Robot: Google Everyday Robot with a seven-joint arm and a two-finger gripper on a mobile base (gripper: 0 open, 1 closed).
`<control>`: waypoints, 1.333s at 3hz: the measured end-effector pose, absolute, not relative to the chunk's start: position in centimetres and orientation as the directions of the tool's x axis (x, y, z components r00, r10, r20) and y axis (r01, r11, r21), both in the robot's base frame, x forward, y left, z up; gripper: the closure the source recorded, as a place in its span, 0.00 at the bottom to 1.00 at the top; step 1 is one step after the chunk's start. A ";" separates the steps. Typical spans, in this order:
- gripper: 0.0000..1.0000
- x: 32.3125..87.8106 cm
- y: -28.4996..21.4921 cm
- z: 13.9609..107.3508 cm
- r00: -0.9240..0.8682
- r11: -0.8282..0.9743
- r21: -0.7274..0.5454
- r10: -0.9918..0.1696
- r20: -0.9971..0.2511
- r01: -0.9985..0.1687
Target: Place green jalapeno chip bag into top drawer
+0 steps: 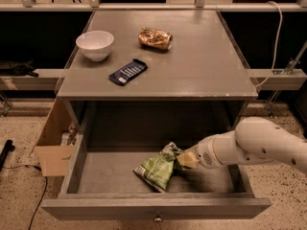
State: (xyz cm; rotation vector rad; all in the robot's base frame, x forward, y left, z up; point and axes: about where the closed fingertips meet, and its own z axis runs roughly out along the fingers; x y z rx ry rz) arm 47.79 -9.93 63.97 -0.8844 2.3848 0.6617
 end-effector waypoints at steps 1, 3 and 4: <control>0.83 47.8 -9.9 64.0 -0.659 0.669 0.262 -0.448 -0.604 -0.695; 0.37 47.8 -9.9 64.0 -0.659 0.669 0.262 -0.448 -0.604 -0.695; 0.15 47.8 -9.9 64.0 -0.659 0.669 0.262 -0.448 -0.604 -0.695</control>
Offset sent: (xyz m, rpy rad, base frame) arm 0.0000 0.0000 0.0000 0.0000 0.0000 0.0000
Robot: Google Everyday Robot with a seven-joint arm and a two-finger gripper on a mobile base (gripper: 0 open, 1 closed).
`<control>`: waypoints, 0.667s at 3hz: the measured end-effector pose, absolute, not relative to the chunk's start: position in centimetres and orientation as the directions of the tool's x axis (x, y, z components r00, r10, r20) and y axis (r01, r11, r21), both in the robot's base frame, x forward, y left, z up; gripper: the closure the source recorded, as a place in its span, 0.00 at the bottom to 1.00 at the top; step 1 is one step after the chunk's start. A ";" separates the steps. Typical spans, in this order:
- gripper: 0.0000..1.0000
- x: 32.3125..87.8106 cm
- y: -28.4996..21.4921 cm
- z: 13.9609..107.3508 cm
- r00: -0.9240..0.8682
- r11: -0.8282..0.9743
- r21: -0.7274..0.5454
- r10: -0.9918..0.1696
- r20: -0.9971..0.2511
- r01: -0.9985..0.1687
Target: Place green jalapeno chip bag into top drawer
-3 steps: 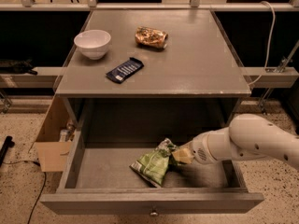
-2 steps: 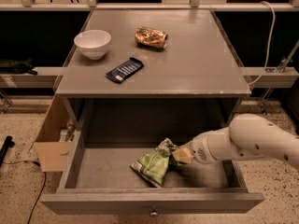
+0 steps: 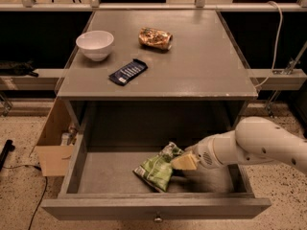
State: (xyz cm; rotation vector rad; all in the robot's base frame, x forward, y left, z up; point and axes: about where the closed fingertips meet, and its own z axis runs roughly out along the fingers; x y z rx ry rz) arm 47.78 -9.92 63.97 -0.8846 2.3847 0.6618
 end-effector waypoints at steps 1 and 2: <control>0.00 47.8 -9.9 64.0 -0.659 0.669 0.262 -0.448 -0.604 -0.695; 0.00 47.8 -9.9 64.0 -0.659 0.669 0.262 -0.448 -0.604 -0.695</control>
Offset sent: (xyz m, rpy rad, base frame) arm 0.0000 0.0000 0.0000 0.0000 0.0000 0.0000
